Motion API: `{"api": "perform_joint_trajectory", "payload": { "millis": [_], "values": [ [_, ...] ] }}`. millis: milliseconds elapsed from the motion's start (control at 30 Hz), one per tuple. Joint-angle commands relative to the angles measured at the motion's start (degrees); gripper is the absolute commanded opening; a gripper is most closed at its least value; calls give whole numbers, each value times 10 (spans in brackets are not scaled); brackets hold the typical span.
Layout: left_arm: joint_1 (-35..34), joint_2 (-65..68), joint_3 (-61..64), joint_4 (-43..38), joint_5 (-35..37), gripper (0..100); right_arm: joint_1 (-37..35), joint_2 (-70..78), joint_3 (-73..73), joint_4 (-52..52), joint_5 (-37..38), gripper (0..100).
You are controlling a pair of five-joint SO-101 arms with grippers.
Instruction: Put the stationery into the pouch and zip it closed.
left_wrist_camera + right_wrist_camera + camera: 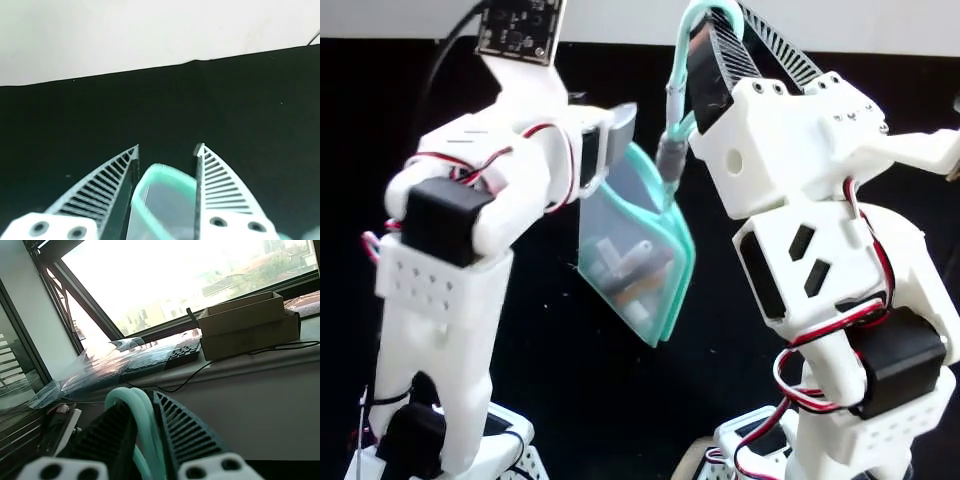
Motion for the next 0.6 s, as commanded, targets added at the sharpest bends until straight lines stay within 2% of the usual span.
{"api": "perform_joint_trajectory", "payload": {
  "millis": [0,200,367,567],
  "values": [
    [-20,-6,-73,70,-4,199,3,1,-23,-3,-9,5],
    [-3,-6,-130,192,0,200,3,2,-23,-3,-9,5],
    [49,-16,-88,193,1,202,3,2,-24,-3,-9,5],
    [131,-113,-9,192,-1,204,3,2,-24,-4,-10,5]
  ]
}}
